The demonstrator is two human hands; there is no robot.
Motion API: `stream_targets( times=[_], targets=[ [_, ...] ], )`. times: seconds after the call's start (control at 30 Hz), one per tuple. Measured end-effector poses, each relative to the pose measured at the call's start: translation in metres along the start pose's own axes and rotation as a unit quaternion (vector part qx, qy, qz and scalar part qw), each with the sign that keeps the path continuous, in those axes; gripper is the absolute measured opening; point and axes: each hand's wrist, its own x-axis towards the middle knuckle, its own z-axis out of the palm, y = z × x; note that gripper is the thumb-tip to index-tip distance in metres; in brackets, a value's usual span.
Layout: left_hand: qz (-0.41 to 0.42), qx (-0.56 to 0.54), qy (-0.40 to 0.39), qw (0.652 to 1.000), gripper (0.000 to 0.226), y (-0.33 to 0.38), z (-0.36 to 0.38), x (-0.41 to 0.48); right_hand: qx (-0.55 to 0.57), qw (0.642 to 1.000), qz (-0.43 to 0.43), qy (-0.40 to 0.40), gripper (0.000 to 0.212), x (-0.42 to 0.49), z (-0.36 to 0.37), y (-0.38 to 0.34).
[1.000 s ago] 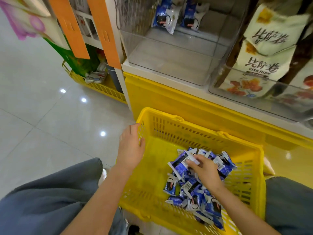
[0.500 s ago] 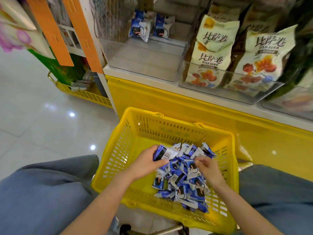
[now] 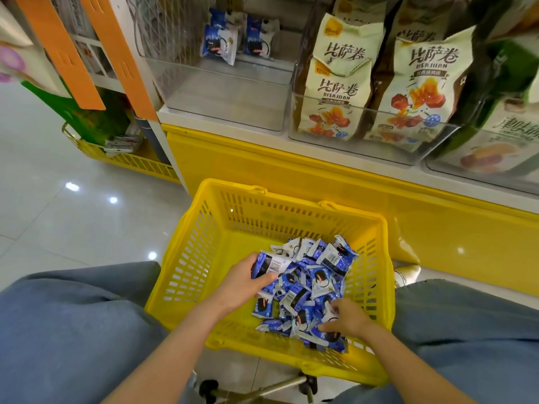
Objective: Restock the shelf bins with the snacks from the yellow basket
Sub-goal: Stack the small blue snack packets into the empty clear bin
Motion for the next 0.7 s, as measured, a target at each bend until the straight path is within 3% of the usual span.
stream_targets(
  times=[0.07, 0.2, 0.3, 0.47, 0.6, 0.7],
  targets=[
    [-0.022, -0.016, 0.029, 0.999, 0.018, -0.001, 0.001, 0.0, 0.017, 0.998, -0.03, 0.045, 0.045, -0.002, -0.005, -0.007],
    [-0.084, -0.049, 0.096, 0.991, 0.022, -0.002, 0.003, 0.001, 0.167, 0.97, -0.087, 0.152, 0.029, -0.017, -0.021, -0.04],
    [-0.107, -0.115, 0.096, 0.983, 0.026, 0.007, 0.002, -0.002, 0.225, 0.952, -0.128, 0.162, 0.022, -0.031, -0.032, -0.066],
    [-0.052, -0.194, 0.058, 0.978, 0.044, 0.035, -0.001, -0.008, 0.282, 0.922, -0.213, 0.157, 0.009, -0.057, -0.051, -0.104],
    [0.013, -0.255, 0.048, 0.966, 0.043, 0.06, -0.02, -0.014, 0.295, 0.907, -0.243, 0.176, 0.006, -0.072, -0.071, -0.136],
    [0.067, -0.254, 0.046, 0.964, 0.034, 0.077, -0.04, -0.014, 0.328, 0.892, -0.259, 0.171, 0.017, -0.081, -0.087, -0.158]
  ],
)
